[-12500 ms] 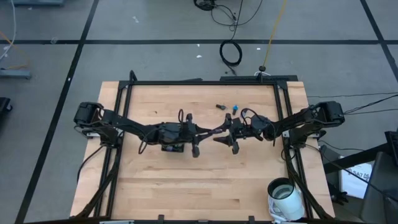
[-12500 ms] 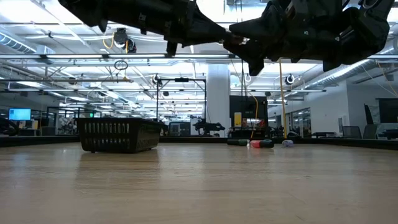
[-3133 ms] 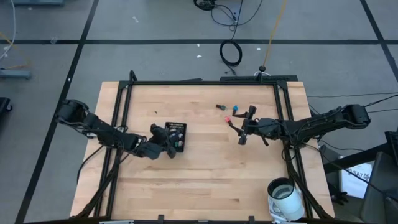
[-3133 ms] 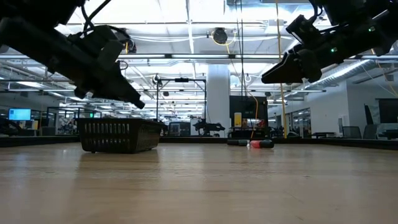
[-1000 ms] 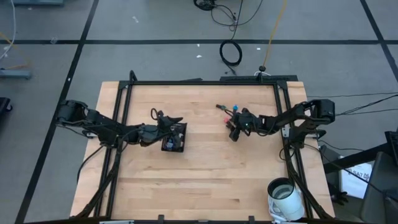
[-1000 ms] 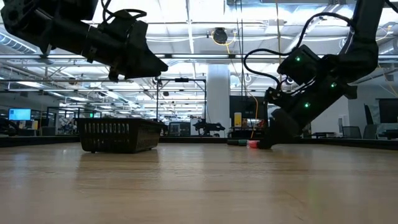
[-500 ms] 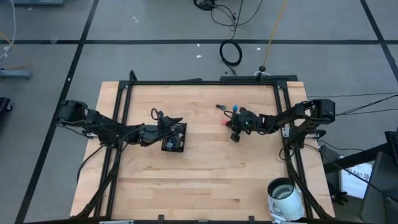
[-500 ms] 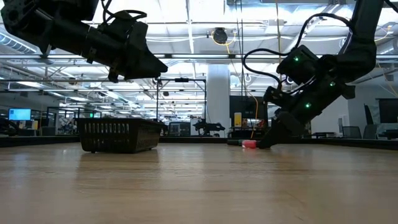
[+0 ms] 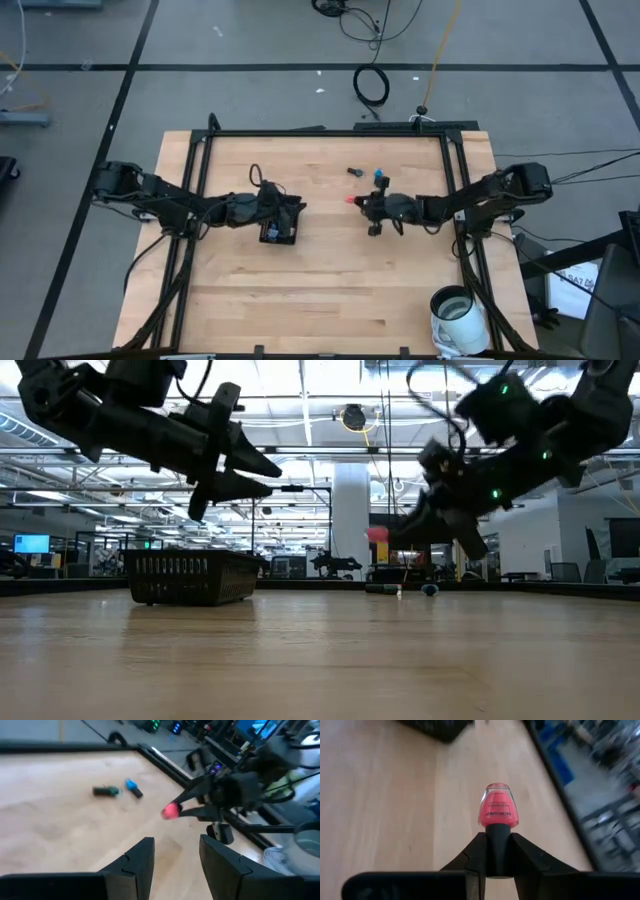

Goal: Pick & Place Nail Polish
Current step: Put the pink nail polish into the basket

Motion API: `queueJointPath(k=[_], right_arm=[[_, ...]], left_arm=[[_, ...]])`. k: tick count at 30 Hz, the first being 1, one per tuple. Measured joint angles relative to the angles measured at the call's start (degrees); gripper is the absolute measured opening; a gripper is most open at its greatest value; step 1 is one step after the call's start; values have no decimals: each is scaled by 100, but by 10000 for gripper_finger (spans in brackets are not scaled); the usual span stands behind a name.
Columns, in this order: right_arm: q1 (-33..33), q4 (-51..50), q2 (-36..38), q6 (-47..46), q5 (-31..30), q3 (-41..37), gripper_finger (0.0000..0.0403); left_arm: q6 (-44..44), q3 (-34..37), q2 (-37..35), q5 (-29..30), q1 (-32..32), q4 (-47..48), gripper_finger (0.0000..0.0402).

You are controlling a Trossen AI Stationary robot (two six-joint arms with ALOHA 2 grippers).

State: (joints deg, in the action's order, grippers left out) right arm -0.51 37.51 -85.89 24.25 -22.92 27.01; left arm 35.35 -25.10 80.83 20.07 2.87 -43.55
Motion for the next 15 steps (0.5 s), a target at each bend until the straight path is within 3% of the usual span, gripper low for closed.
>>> queueJointPath(k=[6,15], right_arm=[[627,12,29,661,-555,316,51],[728,-76,33,663,-577,452,51]], left_arm=[[461,-155,475,-409,-148,-26,163],[526,-1482,1814,-505,-174,-181,253]])
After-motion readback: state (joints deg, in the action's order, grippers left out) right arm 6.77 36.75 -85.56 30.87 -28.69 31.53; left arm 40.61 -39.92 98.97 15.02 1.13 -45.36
